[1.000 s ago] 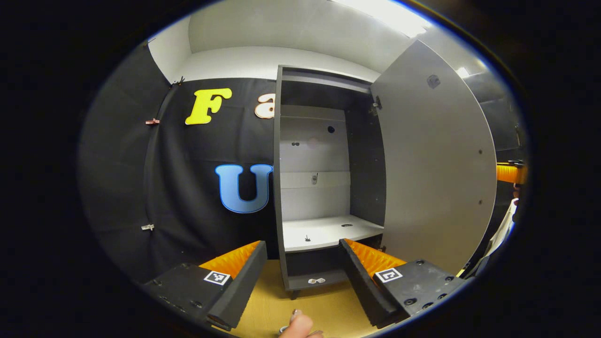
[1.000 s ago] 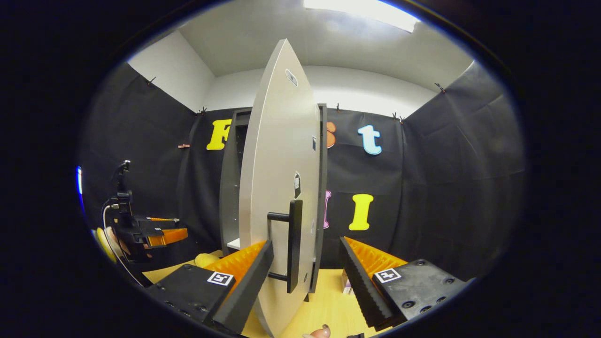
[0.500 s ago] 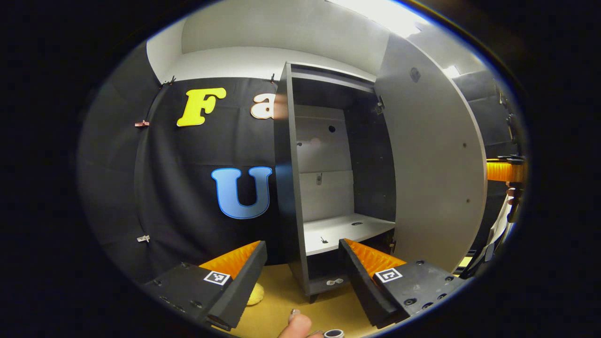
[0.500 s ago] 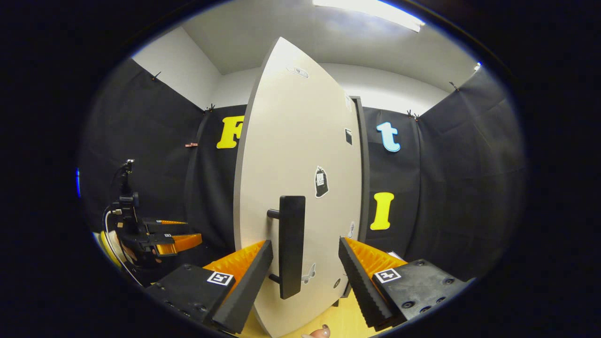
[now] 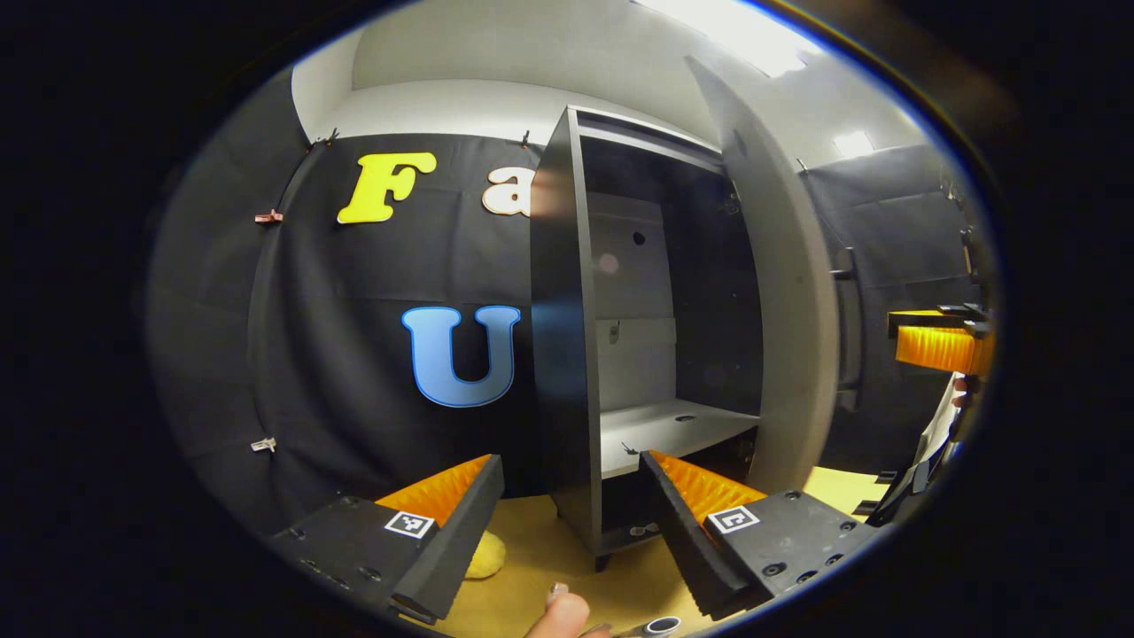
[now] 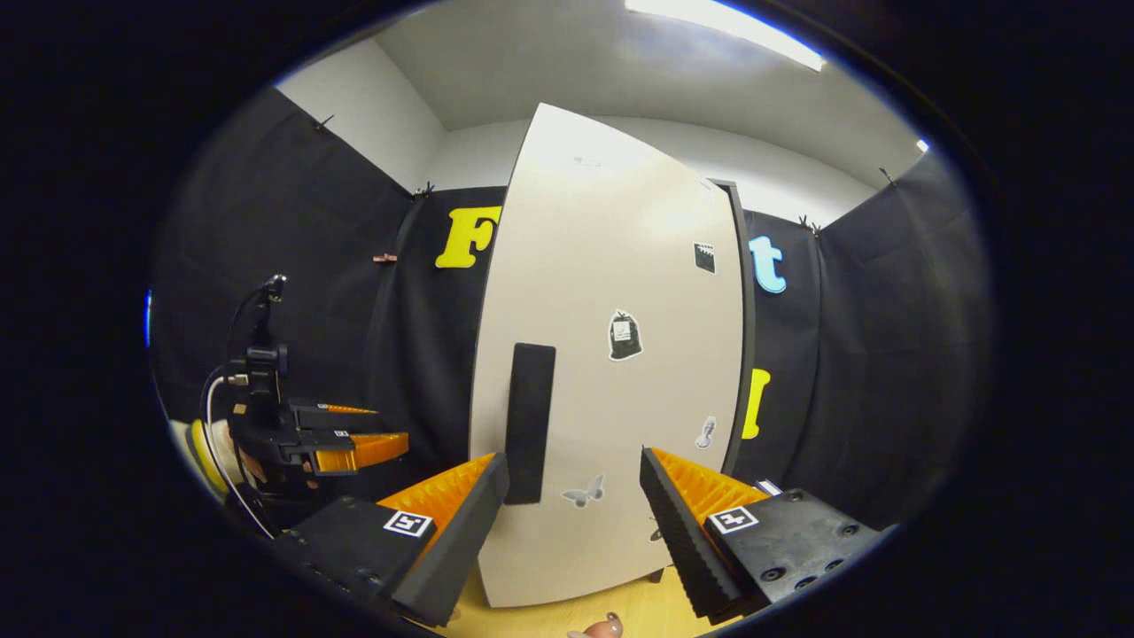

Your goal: Open the cabinet door with the right hand, grasp the bottle in the cabinet with the left hand and place it on the coaster, then close the cabinet door with the right hand.

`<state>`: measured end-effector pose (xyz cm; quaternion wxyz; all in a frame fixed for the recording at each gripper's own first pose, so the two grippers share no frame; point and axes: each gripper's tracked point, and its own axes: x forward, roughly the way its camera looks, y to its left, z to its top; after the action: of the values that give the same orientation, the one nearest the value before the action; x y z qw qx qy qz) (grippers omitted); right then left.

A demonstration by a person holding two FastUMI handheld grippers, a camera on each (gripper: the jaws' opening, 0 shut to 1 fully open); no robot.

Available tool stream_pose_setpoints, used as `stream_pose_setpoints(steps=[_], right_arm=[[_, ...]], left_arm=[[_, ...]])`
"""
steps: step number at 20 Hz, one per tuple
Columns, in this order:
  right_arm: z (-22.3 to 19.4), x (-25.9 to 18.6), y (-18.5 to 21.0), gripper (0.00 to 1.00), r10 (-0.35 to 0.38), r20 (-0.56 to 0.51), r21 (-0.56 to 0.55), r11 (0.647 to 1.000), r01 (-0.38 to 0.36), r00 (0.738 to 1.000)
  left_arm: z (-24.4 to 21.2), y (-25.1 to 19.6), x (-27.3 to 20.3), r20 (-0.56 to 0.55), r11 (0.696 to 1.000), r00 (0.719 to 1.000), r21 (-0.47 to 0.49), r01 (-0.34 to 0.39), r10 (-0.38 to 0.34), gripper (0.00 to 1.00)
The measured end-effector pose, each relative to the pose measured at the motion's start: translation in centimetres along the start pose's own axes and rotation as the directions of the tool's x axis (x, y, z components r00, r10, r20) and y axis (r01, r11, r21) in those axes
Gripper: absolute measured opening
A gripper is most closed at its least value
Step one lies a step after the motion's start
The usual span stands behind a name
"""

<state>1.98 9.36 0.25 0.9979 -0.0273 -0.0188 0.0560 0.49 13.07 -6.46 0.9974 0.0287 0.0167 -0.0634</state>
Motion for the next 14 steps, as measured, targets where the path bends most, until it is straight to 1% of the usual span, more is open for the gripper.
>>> stream_pose_setpoints(steps=[1, 2, 4, 5, 6, 7, 8, 9, 11, 14], right_arm=[[-0.6, -0.1, -0.7, 0.97, -0.024, -0.017, -0.008, 1.0, 0.024, 1.0], [-1.1, -0.3, -1.4, 0.97, -0.051, -0.037, -0.01, 0.999, 0.05, 0.998], [-0.8, -0.5, -2.3, 0.97, -0.075, -0.034, 0.0, 0.997, 0.075, 0.997], [-0.2, -0.5, -2.7, 0.97, -0.077, -0.019, 0.009, 0.997, 0.077, 0.997], [0.0, -0.5, -3.1, 0.97, -0.071, -0.014, 0.019, 0.997, 0.071, 0.997], [-0.2, -0.6, -3.4, 0.97, -0.057, -0.023, 0.029, 0.998, 0.057, 0.998], [-0.6, -0.7, -3.4, 0.97, -0.023, -0.045, 0.04, 0.999, 0.024, 0.999], [-1.0, -0.7, -3.7, 0.97, -0.006, -0.062, 0.049, 0.999, 0.009, 0.998], [-1.4, -0.6, -5.9, 0.95, -0.037, -0.068, 0.053, 0.998, 0.04, 0.997], [-1.3, -0.4, -7.4, 0.95, -0.02, -0.054, 0.045, 0.999, 0.023, 0.998]], left_arm=[[0.0, -0.2, -0.2, 0.004, 1.0, 1.0, 0.0, 0.004, -0.004, 0.96], [0.3, -0.3, -0.3, 0.01, 1.0, 1.0, -0.002, 0.006, -0.006, 0.99], [1.1, -0.8, -0.5, 0.03, 1.0, 1.0, -0.014, 0.009, -0.009, 0.99], [1.4, -1.4, -0.5, 0.037, 1.0, 0.999, -0.019, 0.006, -0.006, 0.96], [1.7, -1.8, -0.7, 0.039, 1.0, 0.999, -0.021, -0.006, 0.007, 0.99], [1.7, -2.1, -0.9, 0.035, 0.999, 0.999, -0.025, -0.024, 0.024, 0.96], [1.8, -2.5, -1.2, 0.034, 0.999, 0.999, -0.034, -0.037, 0.038, 0.96], [2.0, -3.2, -1.2, 0.037, 0.998, 0.998, -0.043, -0.046, 0.048, 0.96], [2.2, -4.2, -1.8, 0.036, 0.996, 0.997, -0.046, -0.073, 0.074, 0.96], [2.7, -5.7, -2.4, 0.038, 0.992, 0.992, -0.042, -0.119, 0.12, 0.96]])
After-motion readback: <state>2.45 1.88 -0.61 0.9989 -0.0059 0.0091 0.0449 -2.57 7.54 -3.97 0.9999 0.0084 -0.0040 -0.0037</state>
